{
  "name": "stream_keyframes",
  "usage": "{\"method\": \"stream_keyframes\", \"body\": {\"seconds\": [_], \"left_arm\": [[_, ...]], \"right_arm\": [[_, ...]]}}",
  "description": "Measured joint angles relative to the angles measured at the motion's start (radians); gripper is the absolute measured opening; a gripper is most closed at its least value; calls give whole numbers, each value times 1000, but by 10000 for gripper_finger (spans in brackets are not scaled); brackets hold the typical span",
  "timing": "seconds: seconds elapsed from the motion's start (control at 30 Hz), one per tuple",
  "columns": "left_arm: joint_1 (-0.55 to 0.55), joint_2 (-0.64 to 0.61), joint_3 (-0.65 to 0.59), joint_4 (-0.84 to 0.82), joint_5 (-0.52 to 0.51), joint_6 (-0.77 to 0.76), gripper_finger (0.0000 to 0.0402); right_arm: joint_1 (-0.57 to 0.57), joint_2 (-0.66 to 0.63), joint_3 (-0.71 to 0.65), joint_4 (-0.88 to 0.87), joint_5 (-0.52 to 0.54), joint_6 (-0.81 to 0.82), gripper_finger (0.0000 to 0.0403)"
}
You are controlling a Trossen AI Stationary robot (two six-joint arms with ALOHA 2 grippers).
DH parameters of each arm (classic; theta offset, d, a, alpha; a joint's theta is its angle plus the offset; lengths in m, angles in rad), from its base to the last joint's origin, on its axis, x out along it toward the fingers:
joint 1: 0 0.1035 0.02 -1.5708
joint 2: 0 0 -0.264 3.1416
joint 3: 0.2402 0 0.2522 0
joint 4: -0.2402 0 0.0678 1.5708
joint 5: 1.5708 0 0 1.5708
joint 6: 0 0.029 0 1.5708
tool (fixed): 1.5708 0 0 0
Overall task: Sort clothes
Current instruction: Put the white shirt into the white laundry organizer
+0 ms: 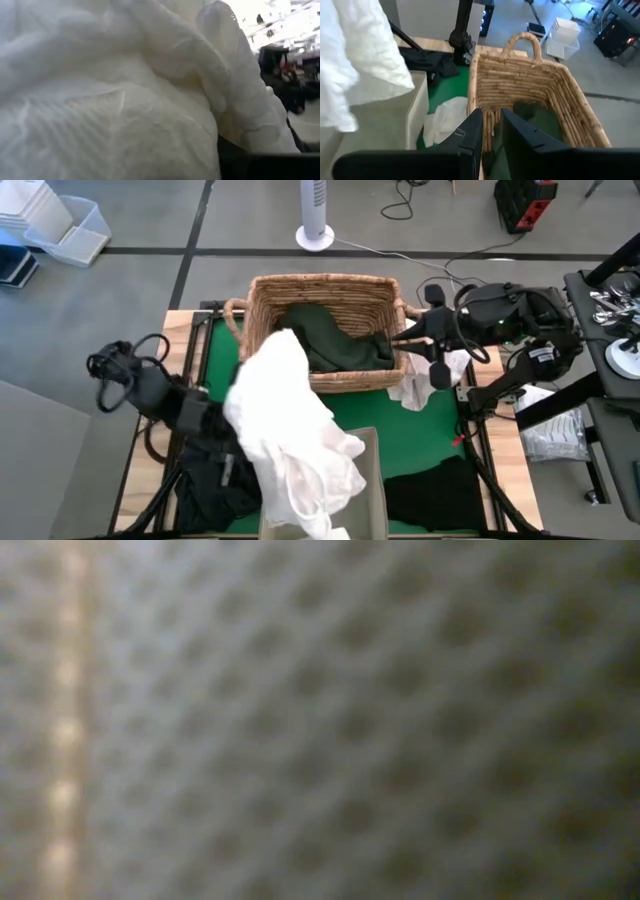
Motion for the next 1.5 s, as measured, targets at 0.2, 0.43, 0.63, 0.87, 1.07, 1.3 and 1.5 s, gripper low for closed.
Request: {"method": "stream_keyframes", "body": {"seconds": [0.2,0.43,0.63,0.87,1.07,1.3,1.5], "left_arm": [[0,-13,-92,37,-3,-6,20],[0,-55,-333,333,-27,-7,20],[0,-126,-572,570,-28,-71,20],[3,-165,-701,578,-140,-131,20],[3,-154,-716,546,-181,-143,20],[2,-151,-716,347,-181,-268,20],[2,-130,-717,253,-183,-317,20]], "right_arm": [[0,-18,-2,-26,0,22,58],[0,-16,-23,-26,0,21,52],[0,-16,-81,-26,0,32,54],[0,-16,-120,-18,0,33,47],[0,-16,-138,-19,48,29,49],[0,-16,-142,-19,50,19,43],[0,-16,-142,-19,50,21,43]]}}
